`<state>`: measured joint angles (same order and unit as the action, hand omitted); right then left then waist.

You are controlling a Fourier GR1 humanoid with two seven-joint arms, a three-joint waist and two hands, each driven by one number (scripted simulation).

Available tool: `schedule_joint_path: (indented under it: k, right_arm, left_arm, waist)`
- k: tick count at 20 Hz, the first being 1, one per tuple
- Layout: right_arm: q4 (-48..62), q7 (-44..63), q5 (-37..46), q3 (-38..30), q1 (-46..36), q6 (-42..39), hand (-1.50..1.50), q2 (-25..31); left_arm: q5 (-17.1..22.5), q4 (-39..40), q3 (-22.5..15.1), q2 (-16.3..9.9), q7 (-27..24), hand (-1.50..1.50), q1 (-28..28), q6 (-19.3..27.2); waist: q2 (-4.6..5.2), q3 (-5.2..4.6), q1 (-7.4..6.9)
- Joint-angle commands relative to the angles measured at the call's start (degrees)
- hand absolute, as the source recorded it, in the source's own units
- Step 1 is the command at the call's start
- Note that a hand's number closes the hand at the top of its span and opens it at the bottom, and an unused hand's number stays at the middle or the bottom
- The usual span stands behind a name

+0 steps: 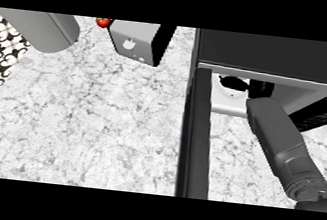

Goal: Pick up the milk, place it into the microwave and close the microwave

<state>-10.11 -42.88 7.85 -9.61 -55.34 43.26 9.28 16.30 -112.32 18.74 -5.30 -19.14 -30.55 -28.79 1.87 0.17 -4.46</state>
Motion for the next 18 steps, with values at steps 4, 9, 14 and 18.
schedule_joint_path:
  k: [4, 9, 14, 18]
  right_arm:
    - [1.7, -1.7, -1.1, -2.5, 0.3, 1.1, 1.5, 3.9]
    - [3.8, -1.2, -0.5, -2.4, 1.4, -1.1, 1.5, 6.5]
    - [4.9, -0.9, 0.0, -2.7, 2.8, 3.3, 1.5, 6.4]
    - [5.5, -0.8, 1.5, -1.5, 2.3, 1.5, 1.5, 7.3]
  left_arm:
    - [-0.6, 1.5, -0.7, -0.2, 0.9, -1.5, 3.3, 0.4]
    - [-2.0, 1.8, -1.5, 0.8, 0.4, -1.5, 2.1, 0.3]
    - [-0.3, 3.0, -0.2, -0.3, 1.2, -1.5, 4.1, 0.4]
    - [0.4, 1.8, 0.0, -1.2, 2.0, -1.5, 3.6, -0.5]
  waist:
    - [0.74, 0.1, -0.62]
    - [0.83, 0.13, -1.4]
    - [1.14, 0.12, -1.6]
    - [1.32, 0.21, -2.54]
